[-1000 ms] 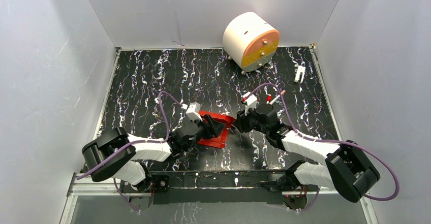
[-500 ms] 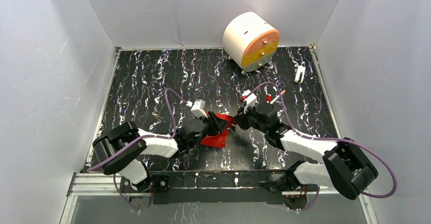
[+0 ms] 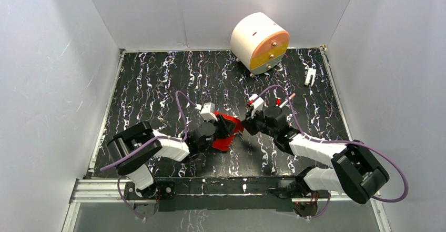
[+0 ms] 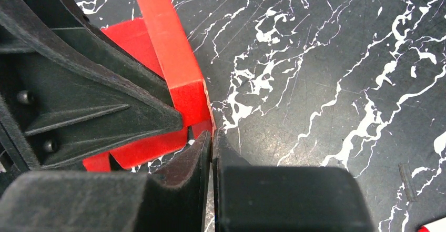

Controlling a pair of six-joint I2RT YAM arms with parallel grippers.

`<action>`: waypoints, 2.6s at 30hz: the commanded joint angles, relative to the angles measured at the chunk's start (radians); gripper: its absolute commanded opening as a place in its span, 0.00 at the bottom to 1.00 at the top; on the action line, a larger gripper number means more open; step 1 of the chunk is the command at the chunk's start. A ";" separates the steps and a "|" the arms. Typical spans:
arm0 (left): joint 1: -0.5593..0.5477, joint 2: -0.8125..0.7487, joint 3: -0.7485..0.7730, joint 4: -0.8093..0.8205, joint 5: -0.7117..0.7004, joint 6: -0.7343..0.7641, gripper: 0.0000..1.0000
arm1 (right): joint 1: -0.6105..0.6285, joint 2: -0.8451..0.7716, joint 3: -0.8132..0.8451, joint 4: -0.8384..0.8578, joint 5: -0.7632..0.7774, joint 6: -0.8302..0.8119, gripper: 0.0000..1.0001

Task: Fold the paper box

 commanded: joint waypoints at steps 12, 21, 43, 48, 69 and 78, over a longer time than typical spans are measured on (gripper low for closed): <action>-0.006 0.011 0.025 0.116 -0.048 0.080 0.32 | 0.002 0.008 -0.003 0.070 -0.024 -0.030 0.11; -0.006 0.032 0.026 0.116 -0.066 0.123 0.22 | 0.017 -0.006 -0.002 0.074 -0.010 -0.041 0.10; -0.024 0.100 -0.069 0.335 -0.085 0.630 0.00 | 0.115 0.034 0.008 0.168 0.213 -0.017 0.15; -0.024 0.107 -0.087 0.371 -0.095 0.639 0.00 | 0.115 0.069 -0.027 0.287 0.192 0.005 0.28; -0.025 0.120 -0.092 0.392 -0.164 0.606 0.00 | 0.147 0.044 -0.071 0.340 0.192 0.094 0.49; -0.024 0.132 -0.090 0.393 -0.162 0.596 0.00 | 0.149 0.222 -0.094 0.553 0.247 0.109 0.49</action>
